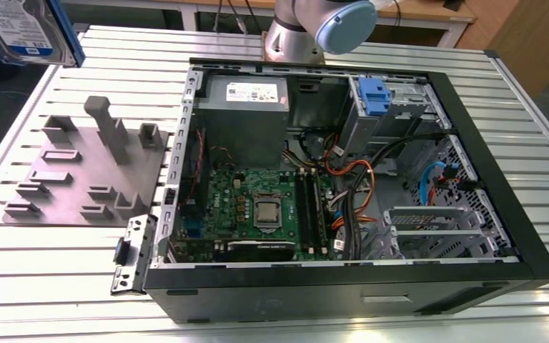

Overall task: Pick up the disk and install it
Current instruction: 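Pick up the disk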

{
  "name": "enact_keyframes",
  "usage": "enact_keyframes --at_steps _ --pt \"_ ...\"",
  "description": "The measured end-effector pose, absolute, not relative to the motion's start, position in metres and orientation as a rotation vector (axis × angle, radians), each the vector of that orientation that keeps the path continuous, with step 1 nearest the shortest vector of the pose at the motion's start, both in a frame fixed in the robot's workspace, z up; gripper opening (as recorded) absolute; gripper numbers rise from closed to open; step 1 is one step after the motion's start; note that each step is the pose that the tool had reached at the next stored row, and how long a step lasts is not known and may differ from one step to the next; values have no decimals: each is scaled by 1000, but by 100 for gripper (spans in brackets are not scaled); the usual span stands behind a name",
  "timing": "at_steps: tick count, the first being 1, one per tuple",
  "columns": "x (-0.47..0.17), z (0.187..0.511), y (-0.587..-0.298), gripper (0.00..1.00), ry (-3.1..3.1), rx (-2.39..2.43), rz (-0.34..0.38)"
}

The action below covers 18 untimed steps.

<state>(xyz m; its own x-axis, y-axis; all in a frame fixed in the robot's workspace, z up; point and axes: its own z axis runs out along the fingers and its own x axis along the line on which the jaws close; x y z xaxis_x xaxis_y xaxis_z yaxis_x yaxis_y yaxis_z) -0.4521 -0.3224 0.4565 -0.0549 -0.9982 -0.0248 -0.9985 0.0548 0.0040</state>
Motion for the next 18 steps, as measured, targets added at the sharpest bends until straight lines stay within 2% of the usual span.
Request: enact_keyframes --at_steps 18 --pt "-452 471 -322 36 2270 -2149 31"
